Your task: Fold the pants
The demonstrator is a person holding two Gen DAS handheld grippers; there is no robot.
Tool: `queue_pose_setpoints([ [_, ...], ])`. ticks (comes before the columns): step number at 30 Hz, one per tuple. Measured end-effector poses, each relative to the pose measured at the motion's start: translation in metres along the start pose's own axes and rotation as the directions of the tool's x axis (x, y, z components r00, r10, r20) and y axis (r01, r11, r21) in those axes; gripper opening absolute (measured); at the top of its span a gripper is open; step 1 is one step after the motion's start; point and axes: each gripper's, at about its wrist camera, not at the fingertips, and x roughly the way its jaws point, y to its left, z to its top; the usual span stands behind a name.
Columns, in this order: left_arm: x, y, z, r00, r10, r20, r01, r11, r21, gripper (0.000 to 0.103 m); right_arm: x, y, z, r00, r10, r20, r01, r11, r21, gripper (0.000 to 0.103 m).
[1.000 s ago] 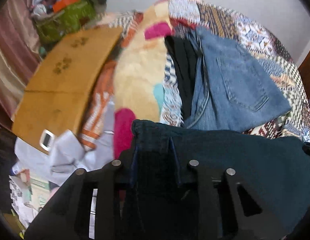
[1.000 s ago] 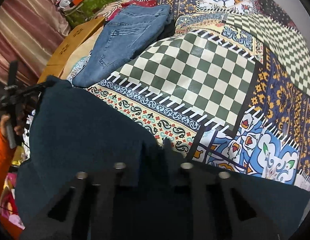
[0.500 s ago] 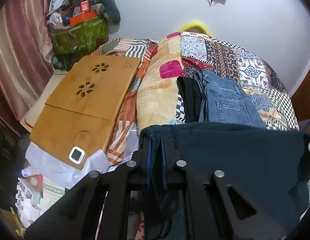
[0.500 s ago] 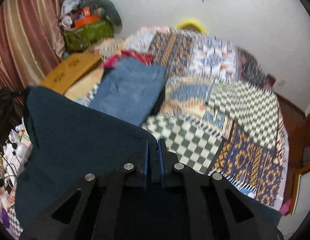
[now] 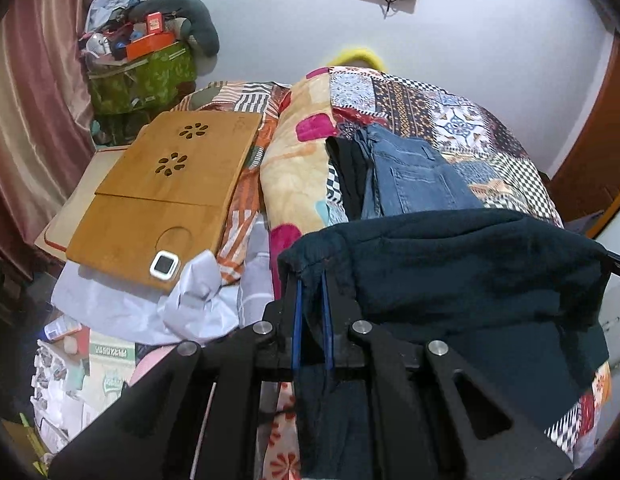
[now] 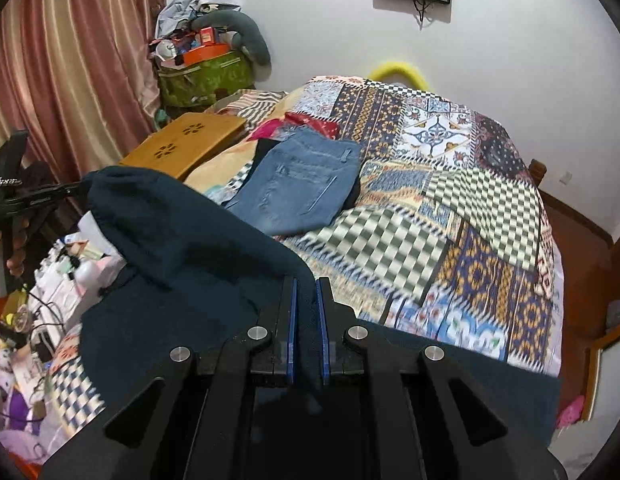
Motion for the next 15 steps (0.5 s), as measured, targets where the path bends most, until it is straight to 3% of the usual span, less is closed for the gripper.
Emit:
queue_pose_setpoints([
  [11, -0.021, 0.015, -0.061, 0.999, 0.009, -0.05, -0.012, 0.998, -0.065, 0.009, -0.022, 0.023, -0.061, 0.998, 0.053, -0.016, -0.052, 0.997, 0.053, 0.008],
  [13, -0.021, 0.02, -0.073, 0.998, 0.027, -0.064, -0.032, 0.996, -0.084, 0.0, -0.023, 0.026, -0.071, 0.998, 0.062, -0.025, -0.06, 0.996, 0.063, 0.008],
  [15, -0.023, 0.025, -0.084, 0.997, 0.048, -0.066, -0.054, 0.995, -0.089, 0.0, -0.023, 0.029, -0.08, 0.997, 0.064, -0.032, -0.061, 0.996, 0.064, 0.008],
])
